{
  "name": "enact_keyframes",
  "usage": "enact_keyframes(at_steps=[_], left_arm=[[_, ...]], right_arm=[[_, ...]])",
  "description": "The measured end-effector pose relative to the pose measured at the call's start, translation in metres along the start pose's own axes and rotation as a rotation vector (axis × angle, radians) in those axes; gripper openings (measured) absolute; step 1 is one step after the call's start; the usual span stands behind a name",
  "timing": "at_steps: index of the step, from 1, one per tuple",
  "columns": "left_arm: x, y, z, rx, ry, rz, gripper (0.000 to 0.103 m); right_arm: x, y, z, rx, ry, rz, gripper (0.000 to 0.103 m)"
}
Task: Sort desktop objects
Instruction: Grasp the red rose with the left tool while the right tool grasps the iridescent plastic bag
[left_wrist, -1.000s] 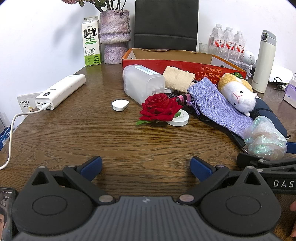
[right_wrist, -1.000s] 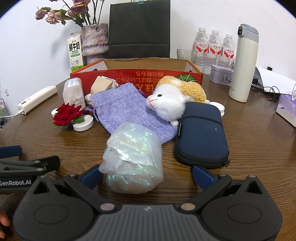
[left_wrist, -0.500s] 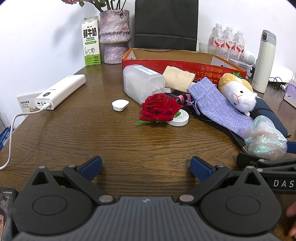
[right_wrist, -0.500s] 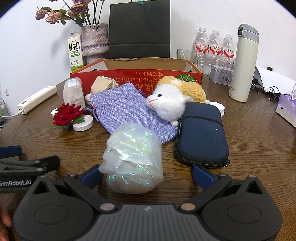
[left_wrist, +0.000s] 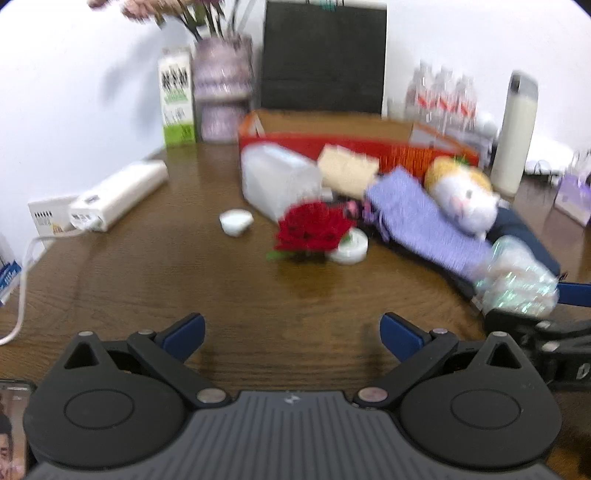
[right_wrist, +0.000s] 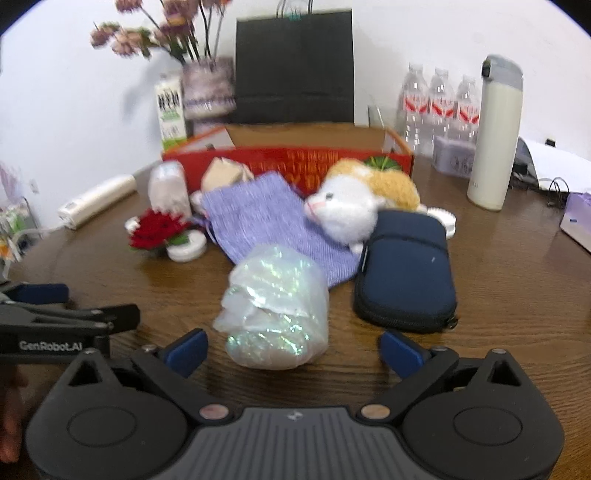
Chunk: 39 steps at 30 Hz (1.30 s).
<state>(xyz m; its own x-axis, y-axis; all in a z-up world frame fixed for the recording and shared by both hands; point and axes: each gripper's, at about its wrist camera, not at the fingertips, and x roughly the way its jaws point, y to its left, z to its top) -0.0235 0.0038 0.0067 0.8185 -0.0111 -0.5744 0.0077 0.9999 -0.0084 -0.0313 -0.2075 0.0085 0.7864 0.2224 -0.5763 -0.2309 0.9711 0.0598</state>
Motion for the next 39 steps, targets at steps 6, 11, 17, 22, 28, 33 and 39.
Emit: enact_keyframes(at_steps=[6, 11, 17, 22, 28, 33, 39], left_arm=[[-0.03, -0.006, 0.008, 0.022, -0.128, -0.09, 0.103], [-0.019, -0.031, 0.018, 0.13, -0.147, -0.064, 0.103], [0.023, -0.006, 0.046, -0.007, -0.09, -0.056, 0.103], [0.061, 0.005, 0.061, -0.08, -0.028, -0.051, 0.086], [0.046, 0.021, 0.053, -0.198, -0.013, -0.12, 0.034], [-0.009, 0.024, 0.037, -0.212, -0.093, -0.18, 0.029], [-0.054, 0.016, 0.011, -0.108, -0.073, -0.239, 0.029]], right_arm=[[-0.027, -0.009, 0.013, -0.021, -0.163, -0.037, 0.097], [-0.017, -0.016, 0.016, 0.026, -0.111, 0.062, 0.066], [-0.005, 0.006, 0.009, -0.053, -0.067, 0.12, 0.06], [-0.009, 0.012, 0.007, -0.06, -0.096, 0.107, 0.038], [-0.017, 0.012, 0.01, -0.057, -0.112, 0.111, 0.024], [-0.035, 0.014, 0.015, -0.063, -0.168, 0.105, 0.023], [-0.06, 0.022, 0.018, -0.085, -0.23, 0.104, 0.023]])
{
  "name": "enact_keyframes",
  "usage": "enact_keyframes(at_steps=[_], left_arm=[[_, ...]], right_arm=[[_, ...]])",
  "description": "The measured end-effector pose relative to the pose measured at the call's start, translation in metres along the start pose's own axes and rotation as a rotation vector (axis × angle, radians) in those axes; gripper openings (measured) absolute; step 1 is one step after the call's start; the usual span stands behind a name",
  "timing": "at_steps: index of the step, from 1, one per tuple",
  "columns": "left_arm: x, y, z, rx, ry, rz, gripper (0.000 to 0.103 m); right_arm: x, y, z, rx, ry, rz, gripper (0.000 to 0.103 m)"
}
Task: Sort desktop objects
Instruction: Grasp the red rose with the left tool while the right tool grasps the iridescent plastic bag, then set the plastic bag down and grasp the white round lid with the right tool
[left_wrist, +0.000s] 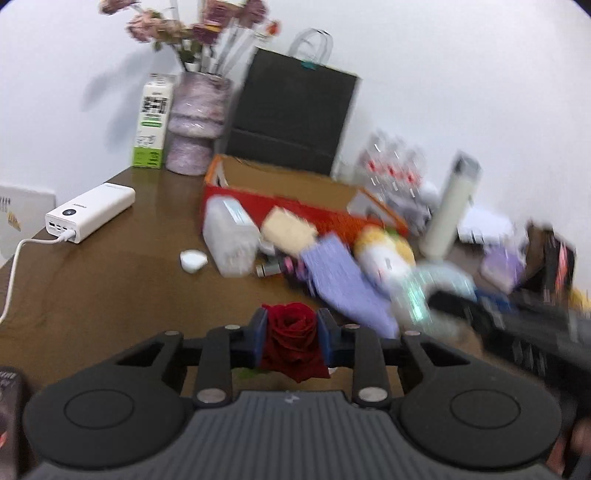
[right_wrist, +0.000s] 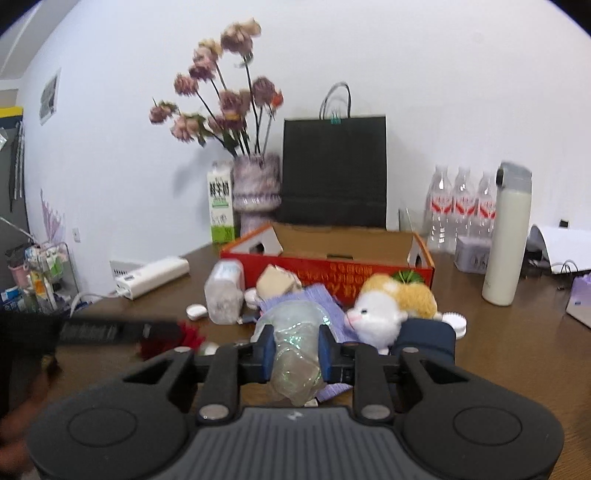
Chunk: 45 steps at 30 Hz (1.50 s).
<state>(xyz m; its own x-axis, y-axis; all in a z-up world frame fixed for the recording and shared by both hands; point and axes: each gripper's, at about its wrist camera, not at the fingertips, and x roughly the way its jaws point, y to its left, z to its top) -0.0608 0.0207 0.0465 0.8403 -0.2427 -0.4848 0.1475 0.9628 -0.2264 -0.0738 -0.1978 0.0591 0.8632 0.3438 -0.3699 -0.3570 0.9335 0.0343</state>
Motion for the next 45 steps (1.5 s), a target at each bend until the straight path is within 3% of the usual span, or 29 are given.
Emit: enact_keyframes(at_steps=[3, 4, 6, 7, 8, 9, 11, 12, 14, 19, 21, 25, 29, 30, 32, 33, 35, 37, 40, 42, 45], left_arm=[[-0.001, -0.012, -0.019, 0.102, 0.076, 0.046, 0.03], [-0.003, -0.016, -0.025, 0.136, 0.083, 0.043, 0.035], [-0.007, -0.025, -0.034, 0.222, 0.077, 0.047, 0.057], [-0.009, -0.029, -0.038, 0.253, 0.066, 0.058, 0.077], [-0.009, -0.031, -0.041, 0.274, 0.056, 0.049, 0.081], [-0.008, -0.032, -0.043, 0.282, 0.053, 0.042, 0.077], [0.0, -0.03, -0.044, 0.249, 0.098, 0.02, 0.047], [0.006, -0.028, -0.044, 0.217, 0.128, 0.017, 0.046], [0.006, -0.023, -0.043, 0.165, 0.13, -0.011, 0.038], [-0.001, -0.007, -0.03, 0.016, 0.125, -0.099, 0.036], [0.0, -0.006, -0.018, -0.003, 0.136, -0.103, 0.036], [0.002, -0.028, -0.01, 0.111, 0.167, -0.147, 0.036], [0.006, -0.046, -0.023, 0.186, 0.201, -0.154, 0.034], [0.007, -0.046, -0.024, 0.186, 0.206, -0.153, 0.034], [0.009, -0.041, -0.022, 0.142, 0.22, -0.197, 0.033], [0.009, -0.038, -0.021, 0.126, 0.225, -0.22, 0.033], [0.006, -0.038, -0.019, 0.136, 0.208, -0.216, 0.033], [0.004, -0.039, -0.019, 0.167, 0.19, -0.163, 0.033], [0.002, -0.031, -0.023, 0.173, 0.219, -0.167, 0.033], [0.006, -0.031, -0.031, 0.19, 0.241, -0.155, 0.033], [0.007, -0.029, -0.037, 0.207, 0.212, -0.123, 0.034]], right_arm=[[-0.001, 0.008, -0.008, -0.022, 0.049, 0.014, 0.023], [-0.001, 0.01, -0.012, -0.025, 0.07, 0.018, 0.023], [-0.002, 0.012, -0.022, -0.029, 0.107, 0.028, 0.023], [-0.002, 0.012, -0.028, -0.031, 0.133, 0.034, 0.023], [-0.002, 0.011, -0.033, -0.028, 0.155, 0.035, 0.025], [-0.001, 0.009, -0.037, -0.021, 0.171, 0.032, 0.026], [-0.004, 0.006, -0.043, -0.001, 0.173, 0.026, 0.031], [-0.006, 0.004, -0.044, 0.003, 0.168, 0.024, 0.033], [-0.013, 0.003, -0.043, 0.011, 0.128, -0.01, 0.057], [-0.038, 0.013, -0.036, -0.058, -0.004, 0.09, 0.058], [-0.039, 0.022, -0.039, -0.13, 0.004, 0.139, 0.057], [-0.029, 0.044, -0.058, -0.288, 0.049, 0.127, 0.053], [-0.021, 0.049, -0.067, -0.355, 0.06, 0.103, 0.045], [-0.019, 0.049, -0.068, -0.355, 0.073, 0.119, 0.041], [-0.012, 0.046, -0.07, -0.327, 0.142, 0.169, 0.003], [-0.009, 0.046, -0.073, -0.319, 0.162, 0.155, 0.0], [-0.002, 0.041, -0.071, -0.272, 0.202, 0.138, 0.0], [0.004, 0.028, -0.067, -0.18, 0.228, 0.117, 0.0], [0.01, 0.009, -0.064, -0.067, 0.241, 0.05, 0.003], [0.009, 0.005, -0.063, -0.063, 0.242, 0.078, 0.006], [-0.001, 0.006, -0.062, -0.027, 0.226, 0.151, 0.019]])
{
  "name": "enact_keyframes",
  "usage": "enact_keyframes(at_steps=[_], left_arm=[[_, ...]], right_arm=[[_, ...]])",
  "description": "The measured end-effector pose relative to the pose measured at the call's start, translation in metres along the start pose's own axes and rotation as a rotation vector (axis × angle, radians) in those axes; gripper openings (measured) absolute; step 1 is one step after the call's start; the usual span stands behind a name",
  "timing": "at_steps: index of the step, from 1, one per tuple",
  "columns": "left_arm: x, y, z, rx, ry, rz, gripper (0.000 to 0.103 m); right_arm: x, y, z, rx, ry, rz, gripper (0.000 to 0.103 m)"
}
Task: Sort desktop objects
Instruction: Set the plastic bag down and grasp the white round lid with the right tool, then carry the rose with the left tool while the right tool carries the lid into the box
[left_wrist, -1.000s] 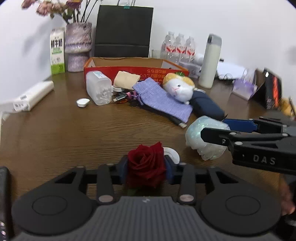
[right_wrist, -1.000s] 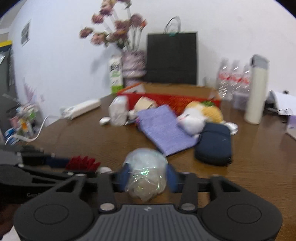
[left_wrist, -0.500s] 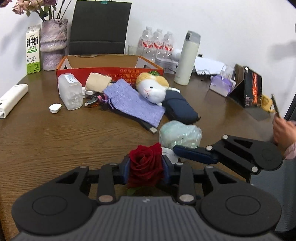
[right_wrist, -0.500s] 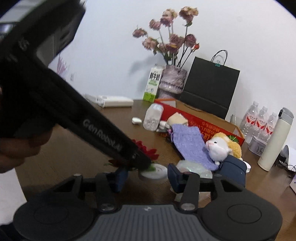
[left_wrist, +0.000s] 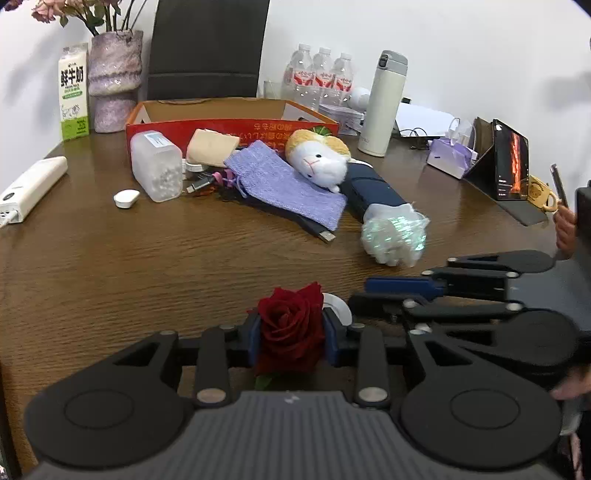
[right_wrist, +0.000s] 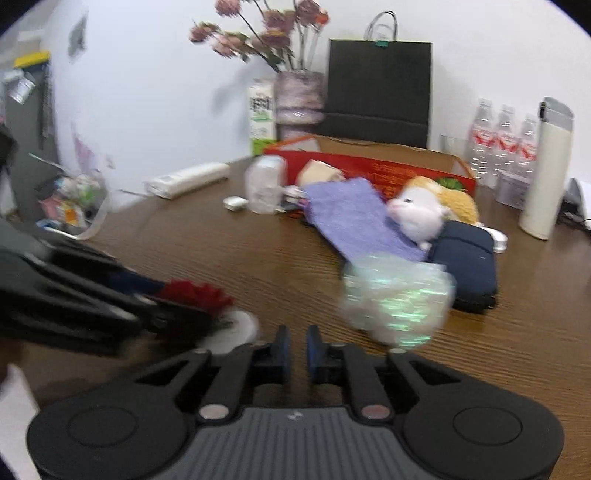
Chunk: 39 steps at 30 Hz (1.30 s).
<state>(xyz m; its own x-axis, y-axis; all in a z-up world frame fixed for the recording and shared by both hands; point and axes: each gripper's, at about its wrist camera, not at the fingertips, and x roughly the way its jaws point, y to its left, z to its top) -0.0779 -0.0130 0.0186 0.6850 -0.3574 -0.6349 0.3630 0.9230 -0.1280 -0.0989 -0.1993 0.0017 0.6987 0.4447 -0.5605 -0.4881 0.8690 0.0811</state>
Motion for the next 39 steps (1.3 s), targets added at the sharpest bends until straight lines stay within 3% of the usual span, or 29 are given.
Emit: enact_keyframes(at_steps=[5, 12, 18, 21, 25, 28, 30, 32, 33, 36, 38, 39], left_arm=[[0.002, 0.008, -0.002, -0.049, -0.002, -0.022, 0.034], [0.001, 0.007, -0.005, -0.033, -0.002, -0.049, 0.034], [-0.01, 0.003, -0.012, 0.014, 0.017, -0.058, 0.034], [-0.019, 0.008, -0.019, 0.014, 0.013, -0.005, 0.036], [-0.014, 0.013, -0.022, -0.01, -0.02, 0.165, 0.061], [-0.016, 0.013, -0.025, -0.01, -0.03, 0.096, 0.08], [-0.021, 0.012, -0.027, 0.005, -0.057, 0.091, 0.085], [-0.02, 0.016, -0.028, -0.013, -0.058, 0.104, 0.084], [-0.017, 0.022, -0.028, -0.05, -0.046, 0.1, 0.083], [-0.017, 0.031, -0.028, -0.092, -0.059, 0.091, 0.062], [-0.019, 0.042, -0.027, -0.166, -0.061, 0.04, 0.044], [-0.02, 0.047, -0.026, -0.188, -0.058, 0.011, 0.041]], right_arm=[[-0.002, 0.009, 0.006, -0.006, -0.011, 0.07, 0.018], [0.023, 0.0, 0.012, 0.091, 0.029, 0.037, 0.018], [0.026, 0.015, 0.013, 0.012, 0.016, -0.063, 0.018], [0.026, 0.019, 0.013, 0.003, 0.012, -0.094, 0.018], [0.022, 0.008, 0.015, 0.074, 0.003, -0.124, 0.018], [0.004, 0.002, 0.015, 0.091, -0.071, -0.08, 0.018], [-0.004, 0.002, 0.016, 0.084, -0.086, -0.027, 0.03], [0.0, 0.009, 0.017, 0.054, -0.06, -0.015, 0.051], [0.006, 0.013, 0.016, 0.03, -0.045, -0.024, 0.053], [0.024, 0.016, 0.014, 0.053, 0.006, -0.029, 0.052], [0.032, 0.017, 0.012, 0.046, 0.024, -0.052, 0.047], [0.033, 0.018, 0.012, 0.039, 0.029, -0.066, 0.043]])
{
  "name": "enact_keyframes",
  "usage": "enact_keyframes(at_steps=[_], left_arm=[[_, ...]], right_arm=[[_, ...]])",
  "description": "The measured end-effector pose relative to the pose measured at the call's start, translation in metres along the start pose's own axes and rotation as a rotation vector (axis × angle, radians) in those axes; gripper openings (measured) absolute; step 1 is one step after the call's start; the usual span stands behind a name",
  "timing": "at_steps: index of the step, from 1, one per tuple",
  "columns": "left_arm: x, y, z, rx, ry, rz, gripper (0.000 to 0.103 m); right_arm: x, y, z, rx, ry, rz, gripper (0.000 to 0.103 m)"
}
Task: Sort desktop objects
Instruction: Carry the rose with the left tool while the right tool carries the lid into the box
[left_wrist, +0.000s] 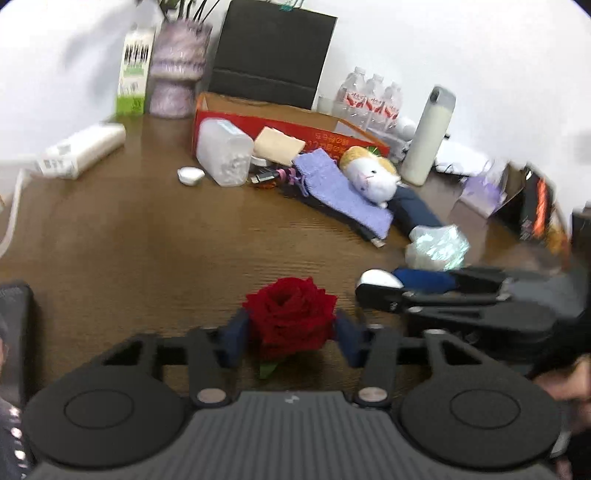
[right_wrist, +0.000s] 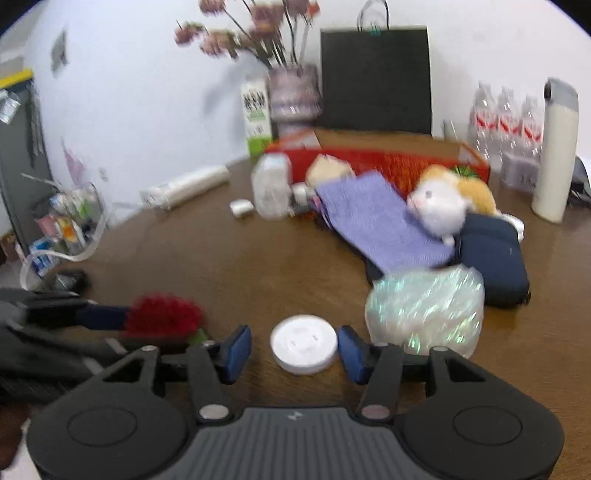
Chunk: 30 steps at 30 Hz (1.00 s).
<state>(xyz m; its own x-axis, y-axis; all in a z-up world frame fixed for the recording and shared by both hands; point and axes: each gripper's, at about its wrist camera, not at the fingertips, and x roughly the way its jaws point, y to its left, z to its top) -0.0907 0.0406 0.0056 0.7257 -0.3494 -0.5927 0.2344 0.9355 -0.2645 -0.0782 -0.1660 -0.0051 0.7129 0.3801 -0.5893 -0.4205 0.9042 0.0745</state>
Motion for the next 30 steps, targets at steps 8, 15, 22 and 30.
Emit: enact_keyframes(at_steps=[8, 15, 22, 30], left_arm=[[-0.022, -0.021, 0.069, 0.126, -0.128, 0.093, 0.034], [0.054, -0.013, 0.238, 0.181, -0.163, 0.173, 0.035], [0.239, 0.04, 0.323, 0.107, -0.041, 0.349, 0.035], [0.34, 0.064, 0.338, 0.105, 0.177, 0.366, 0.059]], right_arm=[[-0.031, -0.012, 0.048, 0.016, -0.123, 0.079, 0.038], [0.036, -0.076, 0.196, 0.02, -0.168, -0.022, 0.038], [0.218, -0.147, 0.293, 0.056, 0.041, -0.115, 0.038], [0.322, -0.196, 0.285, 0.213, 0.254, -0.159, 0.039]])
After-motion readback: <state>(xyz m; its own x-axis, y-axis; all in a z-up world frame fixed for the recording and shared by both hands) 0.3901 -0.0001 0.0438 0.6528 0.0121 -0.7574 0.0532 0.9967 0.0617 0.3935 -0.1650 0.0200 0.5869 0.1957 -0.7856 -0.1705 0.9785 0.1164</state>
